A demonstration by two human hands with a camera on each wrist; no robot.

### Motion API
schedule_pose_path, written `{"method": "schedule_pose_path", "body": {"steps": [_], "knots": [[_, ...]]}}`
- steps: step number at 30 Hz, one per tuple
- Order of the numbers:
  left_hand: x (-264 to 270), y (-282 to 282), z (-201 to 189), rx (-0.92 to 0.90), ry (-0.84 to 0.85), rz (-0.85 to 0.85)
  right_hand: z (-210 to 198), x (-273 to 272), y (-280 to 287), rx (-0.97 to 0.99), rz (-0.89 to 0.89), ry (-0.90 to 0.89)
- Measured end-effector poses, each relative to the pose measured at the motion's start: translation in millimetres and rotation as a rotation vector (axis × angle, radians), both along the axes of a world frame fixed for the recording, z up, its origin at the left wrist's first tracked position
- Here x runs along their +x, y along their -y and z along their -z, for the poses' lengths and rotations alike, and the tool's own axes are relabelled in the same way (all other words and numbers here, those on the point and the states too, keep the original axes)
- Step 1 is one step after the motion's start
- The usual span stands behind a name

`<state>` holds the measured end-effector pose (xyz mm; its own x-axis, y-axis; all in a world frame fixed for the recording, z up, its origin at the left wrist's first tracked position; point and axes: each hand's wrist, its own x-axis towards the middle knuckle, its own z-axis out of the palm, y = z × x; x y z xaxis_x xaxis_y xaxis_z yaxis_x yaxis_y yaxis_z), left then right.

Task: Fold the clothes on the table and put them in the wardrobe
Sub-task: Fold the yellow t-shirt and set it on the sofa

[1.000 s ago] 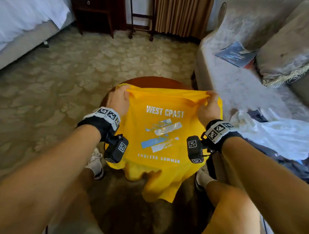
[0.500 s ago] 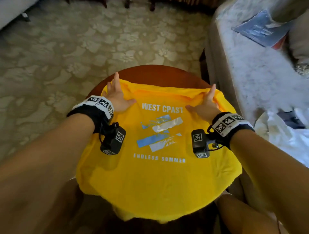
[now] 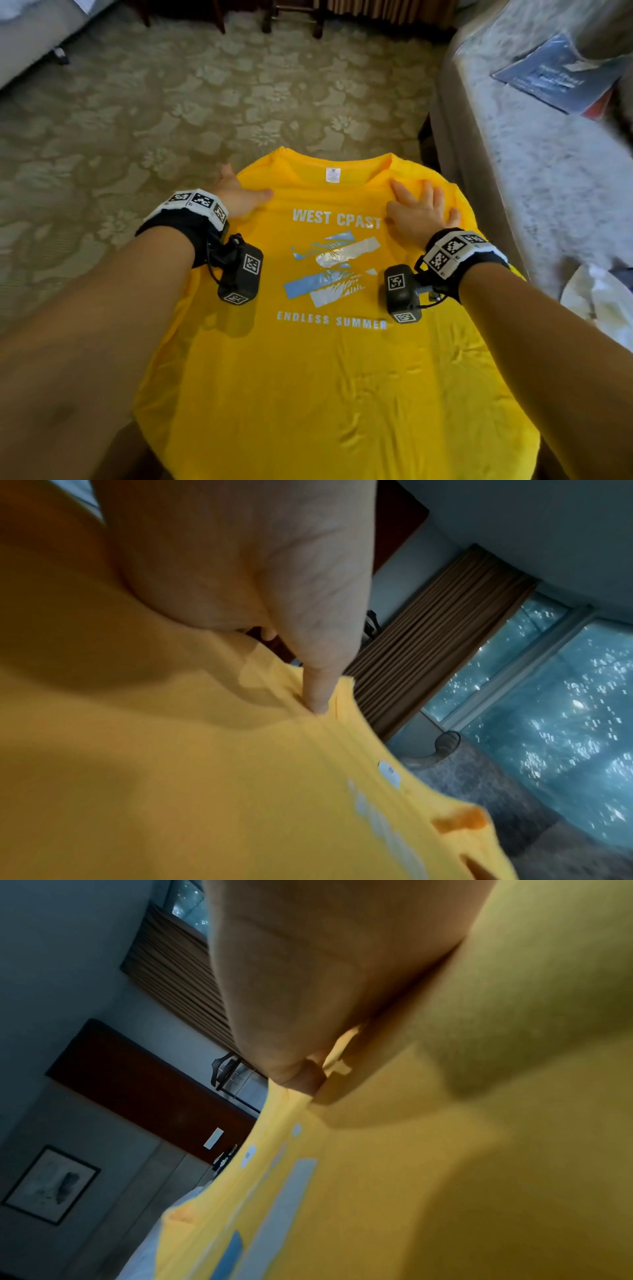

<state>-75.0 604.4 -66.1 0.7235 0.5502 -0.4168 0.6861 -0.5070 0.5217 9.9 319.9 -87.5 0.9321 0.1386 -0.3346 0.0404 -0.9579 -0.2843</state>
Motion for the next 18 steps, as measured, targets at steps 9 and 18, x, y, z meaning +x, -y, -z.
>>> {"method": "schedule_pose_path", "body": {"steps": [9, 18], "knots": [[-4.2, -21.5, -9.1, -0.181, -0.192, -0.05, -2.4, 0.7, -0.9, -0.001, 0.005, -0.058], [-24.2, -38.6, -11.8, -0.071, 0.087, -0.134, -22.4, -14.4, -22.4, 0.11, 0.127, 0.004]]}}
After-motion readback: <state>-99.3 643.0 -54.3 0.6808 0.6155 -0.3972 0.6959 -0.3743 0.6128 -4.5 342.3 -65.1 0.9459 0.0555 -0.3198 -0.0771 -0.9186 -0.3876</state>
